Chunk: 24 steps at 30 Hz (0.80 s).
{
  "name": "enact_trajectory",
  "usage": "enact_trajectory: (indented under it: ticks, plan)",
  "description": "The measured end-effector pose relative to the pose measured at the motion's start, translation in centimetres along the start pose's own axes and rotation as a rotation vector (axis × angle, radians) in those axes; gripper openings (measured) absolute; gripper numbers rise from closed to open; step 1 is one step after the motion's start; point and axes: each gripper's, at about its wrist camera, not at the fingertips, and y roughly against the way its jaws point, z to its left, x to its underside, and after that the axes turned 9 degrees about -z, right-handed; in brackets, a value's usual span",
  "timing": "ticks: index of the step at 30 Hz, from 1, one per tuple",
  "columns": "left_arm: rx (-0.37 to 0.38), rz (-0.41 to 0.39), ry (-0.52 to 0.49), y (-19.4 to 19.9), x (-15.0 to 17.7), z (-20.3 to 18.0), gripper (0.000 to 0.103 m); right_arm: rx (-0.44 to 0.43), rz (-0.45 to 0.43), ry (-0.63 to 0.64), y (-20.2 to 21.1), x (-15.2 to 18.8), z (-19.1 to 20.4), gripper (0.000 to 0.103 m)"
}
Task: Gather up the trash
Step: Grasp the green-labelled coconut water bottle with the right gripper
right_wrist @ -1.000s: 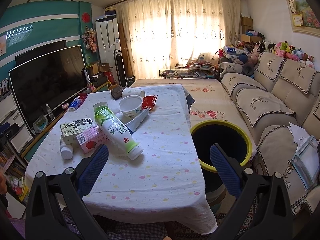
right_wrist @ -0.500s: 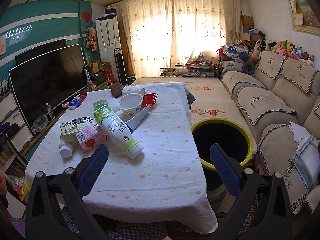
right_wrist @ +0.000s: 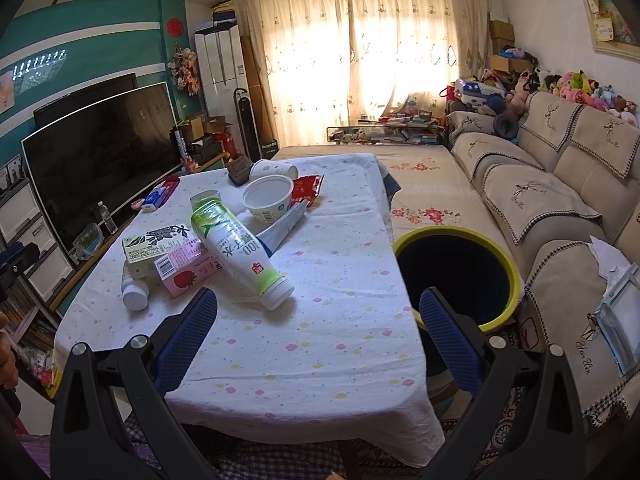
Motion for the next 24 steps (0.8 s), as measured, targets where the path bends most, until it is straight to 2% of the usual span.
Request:
enact_trajectory:
  ticks: [4,11,17,24]
  plan:
    - [0.006,0.003,0.003,-0.5,0.2,0.1,0.099,-0.069,0.028,0.02,-2.2,0.2,0.9,0.097]
    - [0.019,0.04,0.021,-2.1,0.7,0.2,0.099,-0.184,0.11,0.136,-8.6,1.1,3.8,0.097]
    - [0.022,0.043,0.016,-2.9,1.0,-0.1,0.099,-0.286,0.117,0.18,-12.7,0.6,5.2,0.097]
    - [0.029,0.06,0.017,-3.7,1.1,-0.3,0.099,-0.335,0.163,0.197,-16.2,0.0,5.7,0.096]
